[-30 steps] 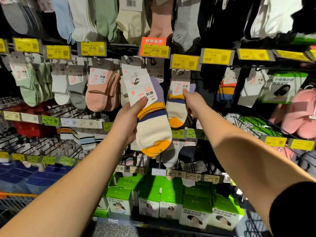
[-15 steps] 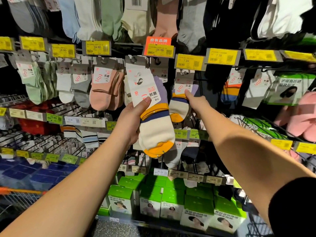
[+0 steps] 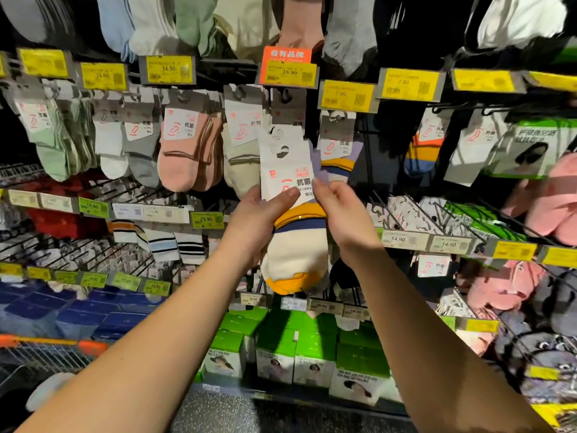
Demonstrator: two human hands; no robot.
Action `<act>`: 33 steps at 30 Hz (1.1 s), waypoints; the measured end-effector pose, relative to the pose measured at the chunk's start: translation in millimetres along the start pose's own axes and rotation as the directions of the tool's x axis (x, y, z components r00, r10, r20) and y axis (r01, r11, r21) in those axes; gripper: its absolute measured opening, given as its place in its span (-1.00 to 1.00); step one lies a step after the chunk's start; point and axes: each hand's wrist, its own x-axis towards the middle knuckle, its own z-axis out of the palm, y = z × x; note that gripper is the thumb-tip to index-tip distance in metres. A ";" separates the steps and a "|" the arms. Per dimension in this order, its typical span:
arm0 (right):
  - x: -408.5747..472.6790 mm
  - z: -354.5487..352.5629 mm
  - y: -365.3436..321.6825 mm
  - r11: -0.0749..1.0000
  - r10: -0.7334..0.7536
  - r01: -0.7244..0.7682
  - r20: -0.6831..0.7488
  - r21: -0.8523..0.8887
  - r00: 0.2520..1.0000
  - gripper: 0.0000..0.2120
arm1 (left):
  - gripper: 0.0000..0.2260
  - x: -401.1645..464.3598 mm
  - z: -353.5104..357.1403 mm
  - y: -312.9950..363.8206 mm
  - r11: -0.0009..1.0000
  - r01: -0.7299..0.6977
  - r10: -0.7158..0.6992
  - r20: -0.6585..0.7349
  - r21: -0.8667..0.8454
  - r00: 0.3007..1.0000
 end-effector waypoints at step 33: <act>71.3 -48.2 14.9 0.950 0.086 -0.066 -0.051 0.304 0.995 -0.78 | -0.88 4.6 -22.2 9.3 0.988 -0.120 0.134 -0.165 0.095 0.977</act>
